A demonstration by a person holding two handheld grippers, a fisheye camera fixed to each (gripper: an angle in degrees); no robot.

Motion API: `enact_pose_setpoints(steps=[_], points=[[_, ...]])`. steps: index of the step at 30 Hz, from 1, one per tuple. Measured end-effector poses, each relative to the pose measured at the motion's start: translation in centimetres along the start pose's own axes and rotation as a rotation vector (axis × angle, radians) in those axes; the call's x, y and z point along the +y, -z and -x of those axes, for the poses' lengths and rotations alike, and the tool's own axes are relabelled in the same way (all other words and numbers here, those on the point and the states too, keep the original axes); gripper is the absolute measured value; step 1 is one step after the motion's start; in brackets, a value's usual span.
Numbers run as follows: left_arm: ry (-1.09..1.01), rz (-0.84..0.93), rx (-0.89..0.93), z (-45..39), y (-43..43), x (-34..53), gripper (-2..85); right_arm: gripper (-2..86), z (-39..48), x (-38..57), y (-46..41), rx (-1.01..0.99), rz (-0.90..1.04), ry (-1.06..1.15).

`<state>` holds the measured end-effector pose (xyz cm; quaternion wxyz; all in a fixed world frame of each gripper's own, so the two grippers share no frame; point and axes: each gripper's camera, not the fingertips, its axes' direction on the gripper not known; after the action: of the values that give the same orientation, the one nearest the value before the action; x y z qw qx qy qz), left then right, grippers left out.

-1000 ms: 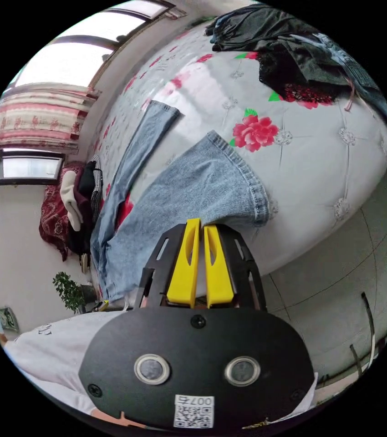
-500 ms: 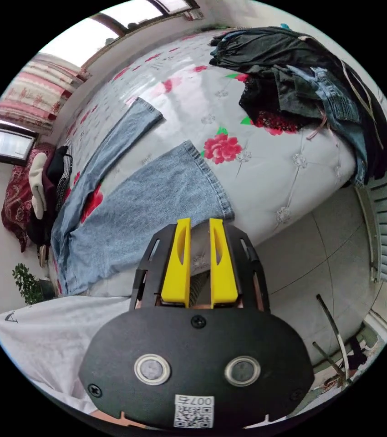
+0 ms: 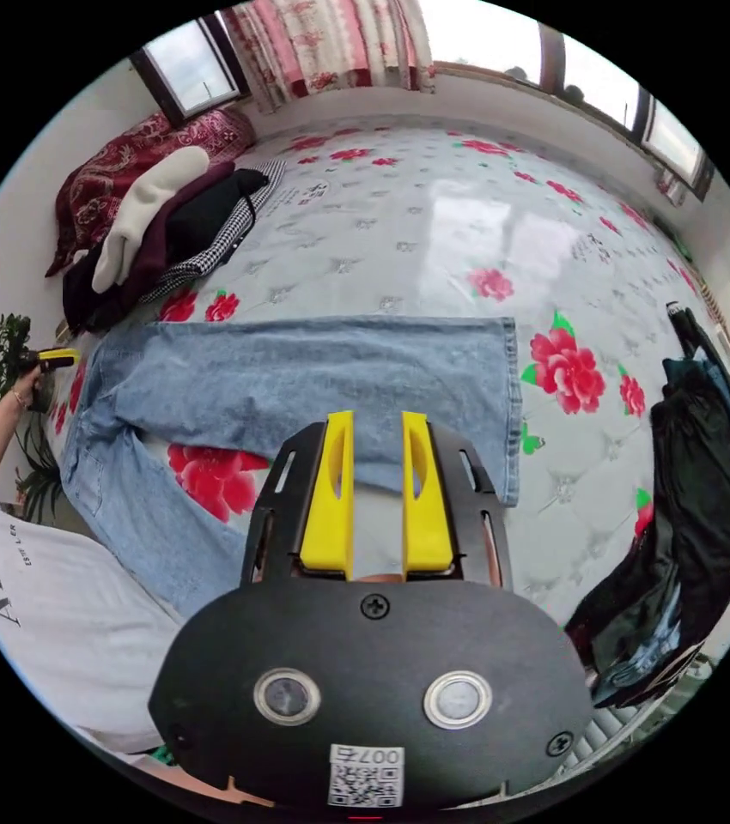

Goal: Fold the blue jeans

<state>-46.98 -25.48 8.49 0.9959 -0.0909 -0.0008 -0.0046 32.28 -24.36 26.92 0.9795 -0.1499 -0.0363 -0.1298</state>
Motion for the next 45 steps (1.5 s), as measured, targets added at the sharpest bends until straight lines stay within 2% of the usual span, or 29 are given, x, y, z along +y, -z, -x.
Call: enact_pose_setpoints(steps=[5,8,11,13,17,19,24,30,34,37,42,45], points=[[-0.276,0.152,-0.150,-3.7,-5.4,-7.7,12.6,8.2,-0.8,-8.1,-3.4,0.058,0.073,0.153],[-0.337,0.293,-0.183,-4.7,-9.6,-9.9,12.9,8.0,-1.0,-11.9,-6.8,0.091,0.181,0.259],[-0.393,0.351,-0.094,-5.7,-11.5,-11.0,9.2,6.9,-0.8,-13.9,-10.9,0.126,0.343,0.369],[-0.393,0.366,-0.096,-5.9,-11.9,-11.3,8.4,4.9,-0.5,-14.3,-11.3,0.059,0.362,0.456],[-0.338,0.280,-0.092,-5.9,-11.3,-10.6,3.9,1.1,-0.4,-14.3,-11.5,0.038,0.432,0.435],[-0.301,0.228,-0.085,-5.8,-9.8,-10.0,2.7,0.5,0.3,-13.5,-10.3,0.087,0.389,0.447],[-0.308,0.074,-0.124,-6.9,-3.0,-6.0,0.5,-0.2,1.5,-8.8,1.1,0.117,0.030,0.396],[-0.214,-0.177,-0.163,-8.4,6.5,4.7,-0.3,-0.2,5.1,2.8,14.3,0.216,-0.302,0.350],[-0.159,-0.302,-0.123,-10.3,8.0,13.8,-0.4,-0.2,6.5,11.4,17.0,0.182,-0.395,0.275],[-0.137,-0.251,-0.059,-12.2,4.2,18.1,-0.4,-0.2,7.1,17.5,13.6,0.135,-0.301,0.160],[-0.185,0.078,-0.070,-16.5,-8.3,20.3,-0.5,-0.2,6.9,25.9,-1.6,0.005,0.101,-0.108],[-0.286,0.148,-0.123,-18.4,-10.9,19.4,-0.6,-0.2,7.1,27.2,-4.6,0.004,0.166,-0.150]])
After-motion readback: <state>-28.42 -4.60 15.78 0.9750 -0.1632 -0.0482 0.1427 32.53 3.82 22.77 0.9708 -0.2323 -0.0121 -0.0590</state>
